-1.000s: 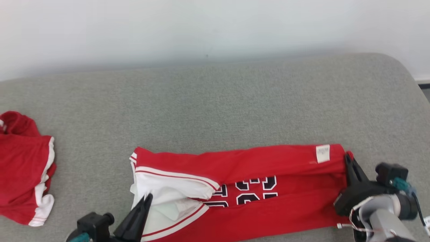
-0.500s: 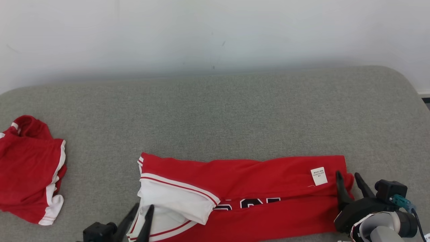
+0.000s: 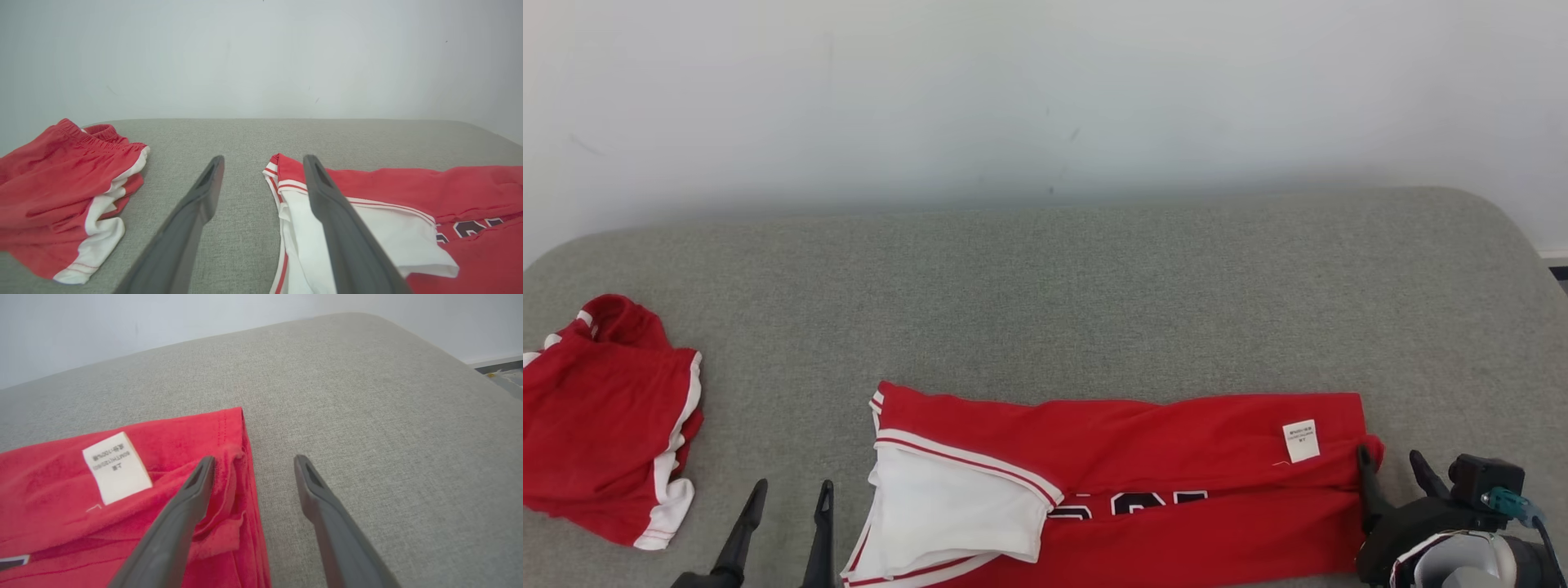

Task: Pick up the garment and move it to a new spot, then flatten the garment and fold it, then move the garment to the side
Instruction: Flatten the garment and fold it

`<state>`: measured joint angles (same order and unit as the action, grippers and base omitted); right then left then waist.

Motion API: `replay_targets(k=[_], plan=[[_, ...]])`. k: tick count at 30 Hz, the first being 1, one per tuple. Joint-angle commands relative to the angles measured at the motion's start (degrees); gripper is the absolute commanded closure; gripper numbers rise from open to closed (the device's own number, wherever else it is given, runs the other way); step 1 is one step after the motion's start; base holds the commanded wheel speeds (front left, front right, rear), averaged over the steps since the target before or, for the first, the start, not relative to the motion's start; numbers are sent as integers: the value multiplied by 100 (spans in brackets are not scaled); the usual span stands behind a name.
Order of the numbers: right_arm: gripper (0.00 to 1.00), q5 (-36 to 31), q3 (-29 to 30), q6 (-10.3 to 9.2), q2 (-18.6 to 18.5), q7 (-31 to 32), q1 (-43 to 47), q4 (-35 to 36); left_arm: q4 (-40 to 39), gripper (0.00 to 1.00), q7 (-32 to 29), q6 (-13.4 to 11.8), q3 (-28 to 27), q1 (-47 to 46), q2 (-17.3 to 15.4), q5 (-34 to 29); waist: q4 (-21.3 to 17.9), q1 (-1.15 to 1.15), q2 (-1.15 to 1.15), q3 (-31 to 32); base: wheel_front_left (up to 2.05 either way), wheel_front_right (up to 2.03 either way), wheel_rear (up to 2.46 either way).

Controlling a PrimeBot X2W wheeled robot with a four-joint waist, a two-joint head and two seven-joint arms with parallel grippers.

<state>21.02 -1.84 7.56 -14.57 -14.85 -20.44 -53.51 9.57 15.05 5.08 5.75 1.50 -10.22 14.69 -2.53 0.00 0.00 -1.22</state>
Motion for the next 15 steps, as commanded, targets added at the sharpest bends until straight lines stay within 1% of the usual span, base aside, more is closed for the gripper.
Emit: replay_targets(k=[1,6,12,13,15], plan=[[0,-43,2,-11,19,19,-111,-134,-37,0,17,28,-128,106,82,-121,24,0,0,-20,0,0,0],[0,-14,-37,-11,134,113,-350,-733,-118,0,17,121,-574,242,365,-453,127,0,0,-38,0,0,0],[0,82,-222,-11,239,146,-338,-1124,-17,0,17,194,-798,325,549,-720,234,0,0,-11,0,0,0],[17,97,-270,-10,250,146,-331,-1158,-9,0,17,191,-828,314,567,-732,240,0,0,-6,0,0,0],[92,153,-333,-11,250,141,-333,-1210,13,0,17,213,-880,324,590,-755,243,0,0,7,0,0,0]])
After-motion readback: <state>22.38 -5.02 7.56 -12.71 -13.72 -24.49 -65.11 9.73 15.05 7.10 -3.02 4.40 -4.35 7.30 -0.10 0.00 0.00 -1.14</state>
